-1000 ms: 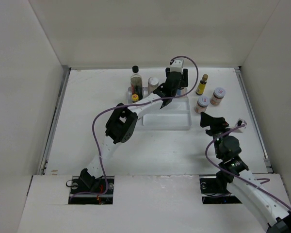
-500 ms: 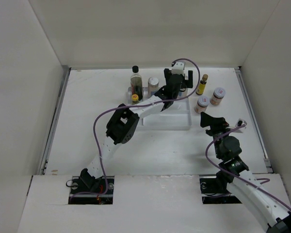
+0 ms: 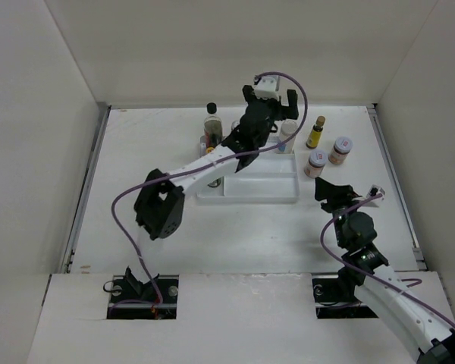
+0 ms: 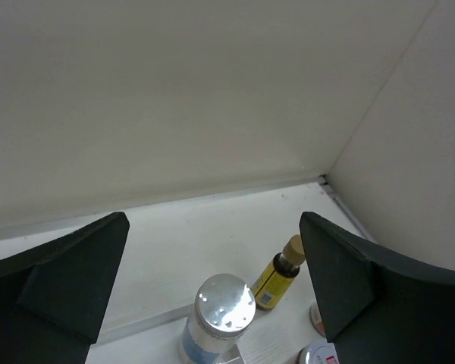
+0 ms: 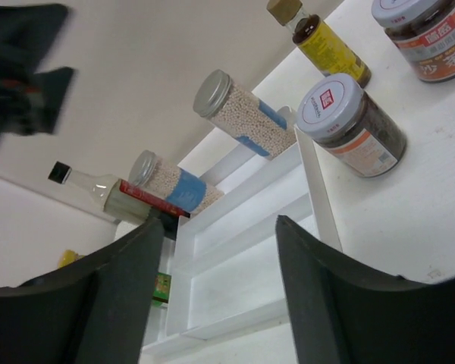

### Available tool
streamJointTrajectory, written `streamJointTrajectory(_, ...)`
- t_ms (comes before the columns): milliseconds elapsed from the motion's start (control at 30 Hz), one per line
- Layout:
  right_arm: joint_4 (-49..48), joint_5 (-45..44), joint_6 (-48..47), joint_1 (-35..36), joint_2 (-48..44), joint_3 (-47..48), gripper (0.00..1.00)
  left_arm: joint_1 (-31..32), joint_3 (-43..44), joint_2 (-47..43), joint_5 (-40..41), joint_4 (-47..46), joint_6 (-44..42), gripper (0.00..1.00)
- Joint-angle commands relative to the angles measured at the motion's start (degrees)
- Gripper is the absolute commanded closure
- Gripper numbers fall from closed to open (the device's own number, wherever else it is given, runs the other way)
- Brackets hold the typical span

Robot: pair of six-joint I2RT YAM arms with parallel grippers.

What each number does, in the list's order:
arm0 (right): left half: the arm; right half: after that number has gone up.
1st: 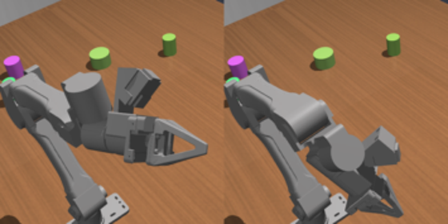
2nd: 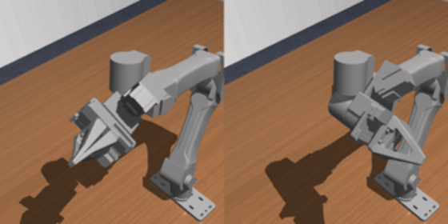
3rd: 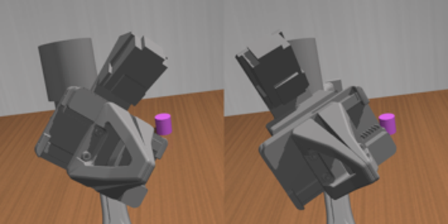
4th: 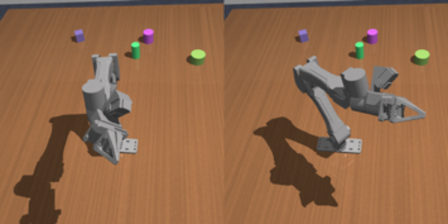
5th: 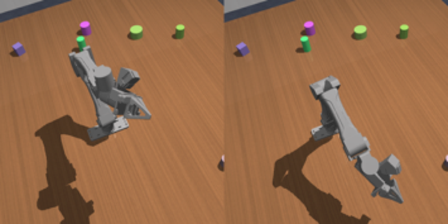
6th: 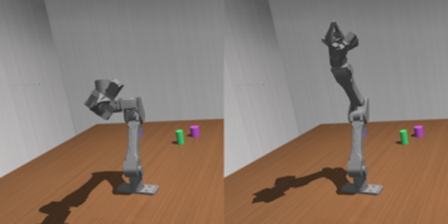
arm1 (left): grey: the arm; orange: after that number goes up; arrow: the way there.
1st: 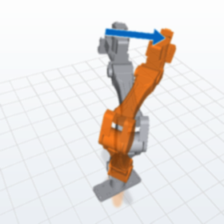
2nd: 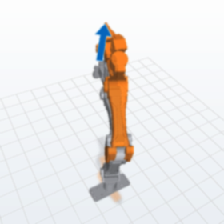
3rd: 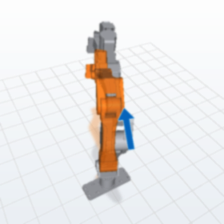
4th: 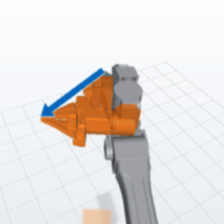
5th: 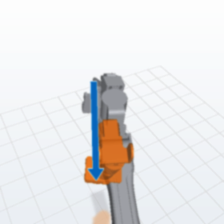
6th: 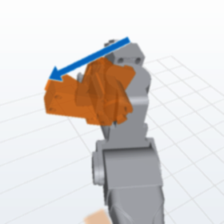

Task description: Organize the condiment bottles

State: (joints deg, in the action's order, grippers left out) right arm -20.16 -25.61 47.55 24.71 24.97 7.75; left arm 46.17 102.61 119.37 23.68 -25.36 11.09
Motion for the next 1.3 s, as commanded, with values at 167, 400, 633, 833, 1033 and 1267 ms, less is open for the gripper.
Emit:
streamJointTrajectory(167, -3.21, 3.27, -1.49, 0.73, 6.74, 3.85, 0.69, -2.62, -32.68, -33.02, 10.83, -9.7, 0.76, 0.0)
streamJointTrajectory(400, -4.1, 3.02, -5.18, 2.66, 17.46, 8.85, 0.75, -11.84, -67.33, -64.58, 24.56, 3.88, 19.2, 0.0)
streamJointTrajectory(633, 2.48, -4.44, -10.88, 3.81, 29.33, 18.78, 0.33, -26.69, -74.22, -69.82, 14.75, 28.68, 33.37, 0.0)
streamJointTrajectory(833, 13.11, -12.18, -18.36, 2.58, 39.61, 30.29, 0.07, -31.63, -73.69, -60.85, 0.06, 29.06, 39.35, 0.0)
streamJointTrajectory(1033, 19.1, -13.6, -20.39, -1.1, 49.98, 38.56, 0.01, -32.86, -68.69, -53.81, -0.83, 30.9, 44.72, 0.0)
streamJointTrajectory(1267, 17.44, -9.3, -21.36, -7.35, 58.78, 41.91, 0.01, -35.94, -66.66, -51.43, 1.1, 30.56, 44.36, 0.0)
